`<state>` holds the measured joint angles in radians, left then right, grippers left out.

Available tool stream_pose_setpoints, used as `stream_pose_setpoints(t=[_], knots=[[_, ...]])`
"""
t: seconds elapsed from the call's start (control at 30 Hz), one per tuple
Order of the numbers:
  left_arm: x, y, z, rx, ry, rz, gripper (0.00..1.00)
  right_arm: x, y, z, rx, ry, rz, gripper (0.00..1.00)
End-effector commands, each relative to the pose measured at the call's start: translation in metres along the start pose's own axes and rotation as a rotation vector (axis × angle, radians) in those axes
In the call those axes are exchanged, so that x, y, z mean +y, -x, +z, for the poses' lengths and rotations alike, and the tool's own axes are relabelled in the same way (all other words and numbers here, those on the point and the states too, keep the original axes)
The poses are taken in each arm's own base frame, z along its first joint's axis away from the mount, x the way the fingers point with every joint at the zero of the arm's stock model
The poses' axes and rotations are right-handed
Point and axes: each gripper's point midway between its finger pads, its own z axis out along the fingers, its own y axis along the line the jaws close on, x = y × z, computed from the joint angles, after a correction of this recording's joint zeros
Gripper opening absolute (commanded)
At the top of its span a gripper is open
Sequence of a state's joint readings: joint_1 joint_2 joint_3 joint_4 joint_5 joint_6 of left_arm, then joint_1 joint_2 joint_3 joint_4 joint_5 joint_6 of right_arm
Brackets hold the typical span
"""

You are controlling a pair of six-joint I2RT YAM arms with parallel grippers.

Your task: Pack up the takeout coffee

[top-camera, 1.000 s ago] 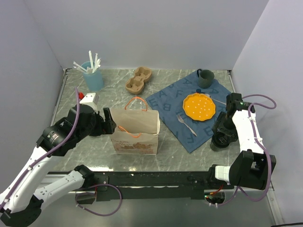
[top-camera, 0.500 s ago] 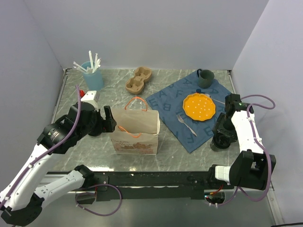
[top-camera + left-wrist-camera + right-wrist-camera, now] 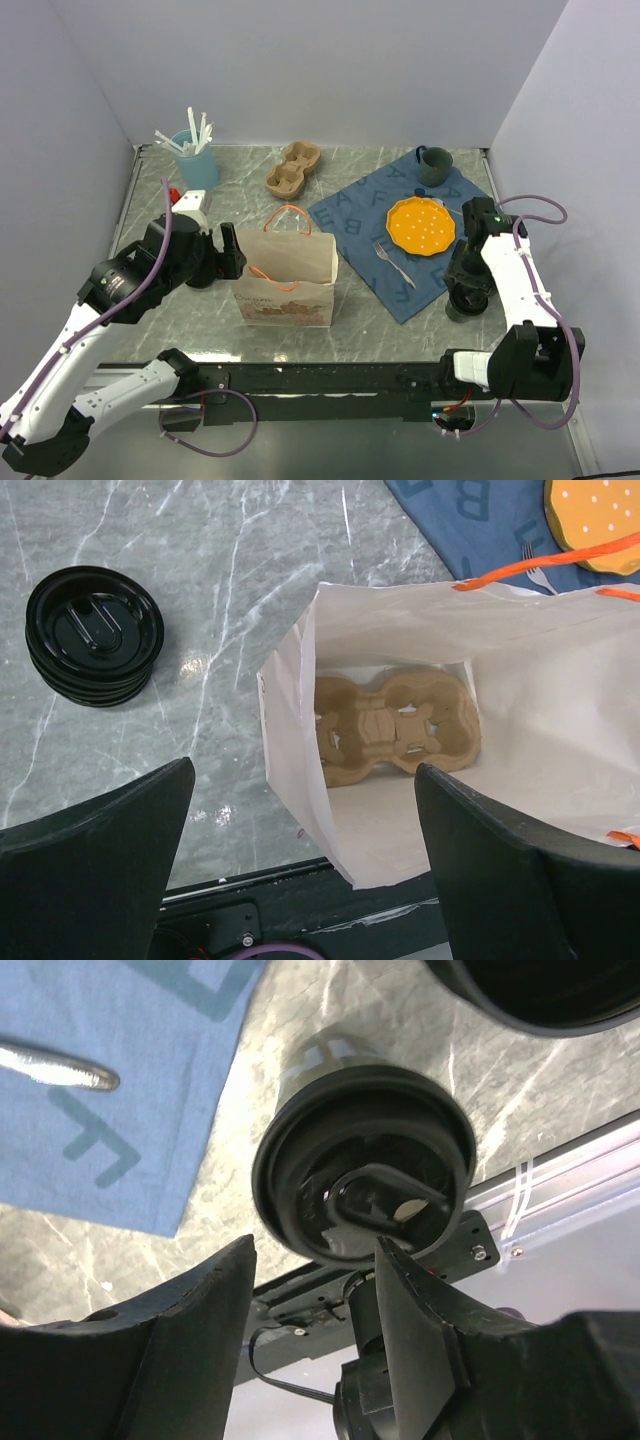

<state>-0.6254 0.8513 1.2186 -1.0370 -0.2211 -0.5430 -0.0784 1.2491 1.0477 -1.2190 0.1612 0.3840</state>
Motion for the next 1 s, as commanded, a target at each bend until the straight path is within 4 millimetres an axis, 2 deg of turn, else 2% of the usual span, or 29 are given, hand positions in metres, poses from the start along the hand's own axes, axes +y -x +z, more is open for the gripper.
stream_pose_setpoints(t=[0.0, 0.1, 0.13, 0.33, 0.57, 0.73, 0.97], knots=[[-0.009, 0.017, -0.01, -0.045, -0.048, 0.023, 0.98, -0.004, 0.003, -0.014, -0.043, -0.016, 0.0, 0.59], [-0.01, 0.019, -0.012, -0.049, -0.049, 0.026, 0.98, -0.008, 0.009, -0.019, -0.078, -0.035, 0.018, 0.66], [-0.01, 0.019, -0.012, -0.051, -0.052, 0.021, 0.98, -0.012, 0.009, -0.02, -0.078, -0.054, 0.021, 0.72], [-0.011, 0.012, -0.012, -0.034, -0.068, 0.023, 0.98, -0.019, 0.02, -0.026, -0.103, -0.073, 0.037, 0.78], [-0.008, 0.01, -0.013, -0.042, -0.056, 0.035, 0.98, -0.02, 0.02, -0.015, -0.075, -0.034, 0.052, 0.8], [-0.011, 0.013, -0.014, -0.046, -0.063, 0.045, 0.98, -0.021, 0.018, -0.008, -0.055, -0.025, 0.076, 0.86], [-0.009, 0.013, -0.013, -0.046, -0.048, 0.057, 0.98, -0.022, 0.009, 0.007, -0.004, -0.055, 0.124, 0.87]])
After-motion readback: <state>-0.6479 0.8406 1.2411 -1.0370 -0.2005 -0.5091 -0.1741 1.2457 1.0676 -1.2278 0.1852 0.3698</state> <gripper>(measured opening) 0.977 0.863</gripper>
